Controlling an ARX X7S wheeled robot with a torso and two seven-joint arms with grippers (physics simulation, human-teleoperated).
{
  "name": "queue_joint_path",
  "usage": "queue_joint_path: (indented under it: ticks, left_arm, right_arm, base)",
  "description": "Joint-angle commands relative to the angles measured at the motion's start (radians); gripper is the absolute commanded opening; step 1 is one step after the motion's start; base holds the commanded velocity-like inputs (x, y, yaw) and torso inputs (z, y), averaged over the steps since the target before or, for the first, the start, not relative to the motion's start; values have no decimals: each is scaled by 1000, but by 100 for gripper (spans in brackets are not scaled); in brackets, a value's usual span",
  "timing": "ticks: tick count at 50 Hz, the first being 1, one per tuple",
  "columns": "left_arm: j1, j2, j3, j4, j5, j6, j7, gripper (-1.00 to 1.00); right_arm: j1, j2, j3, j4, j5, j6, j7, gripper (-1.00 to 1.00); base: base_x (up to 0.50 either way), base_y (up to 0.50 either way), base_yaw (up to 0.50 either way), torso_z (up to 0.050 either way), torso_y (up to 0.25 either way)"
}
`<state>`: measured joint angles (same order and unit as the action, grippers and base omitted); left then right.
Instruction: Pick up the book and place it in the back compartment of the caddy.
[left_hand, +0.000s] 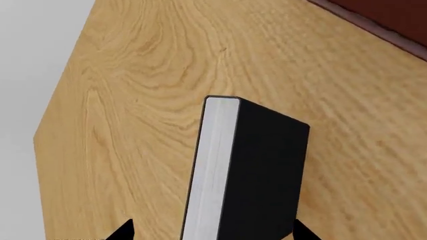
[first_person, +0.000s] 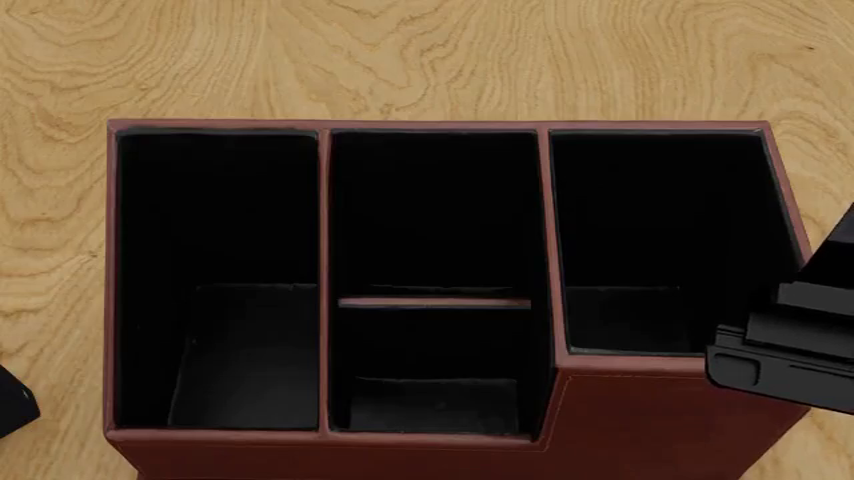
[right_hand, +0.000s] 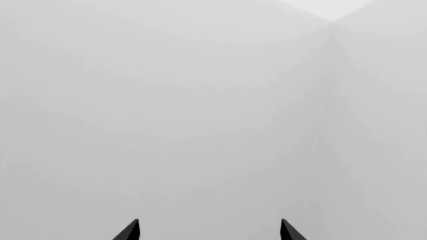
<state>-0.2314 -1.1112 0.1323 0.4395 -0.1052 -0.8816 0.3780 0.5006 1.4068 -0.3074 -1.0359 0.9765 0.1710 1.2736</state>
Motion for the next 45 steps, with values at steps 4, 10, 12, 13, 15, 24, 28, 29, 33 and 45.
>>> queue_joint_path:
  ticks: [4,10,12,13,15,24,28,29,33,45]
  left_arm:
    - [-92,58,91,-151,39,66,33,100]
    - [-115,83,110,-215,46,97,34,100]
    - [-117,84,115,-222,51,98,33,100]
    - [-117,84,115,-222,51,98,33,100]
    - [-118,86,115,-223,48,96,36,100]
    - [-147,107,151,-277,66,118,44,100]
    - [-162,116,163,-296,70,125,51,100]
    - [-164,116,168,-301,74,129,50,100]
    - [-166,121,175,-315,75,133,54,100]
    - [-177,129,191,-360,84,149,58,100]
  right_arm:
    - [25,-14,-16,2,-10,10,-9,100]
    - [28,-12,-23,4,-12,7,-8,100]
    - [23,-5,-23,5,-13,-2,-5,100]
    - [23,-3,-23,5,-12,-3,-4,100]
    - [23,-2,-23,5,-12,-4,-4,100]
    - [55,-18,-31,5,0,22,-12,100]
    - [65,-14,-34,1,6,26,-8,100]
    - [66,-12,-35,1,7,26,-6,100]
    - [64,-9,-41,1,3,21,-1,100]
    - [95,-18,-58,-1,12,42,-1,100]
  base:
    - [0,0,0,0,0]
    - [0,0,0,0,0]
    - [0,0,0,0,0]
    - [0,0,0,0,0]
    - [0,0,0,0,0]
    - [0,0,0,0,0]
    - [0,0,0,0,0]
    - [0,0,0,0,0]
    - [0,0,0,0,0]
    - [0,0,0,0,0]
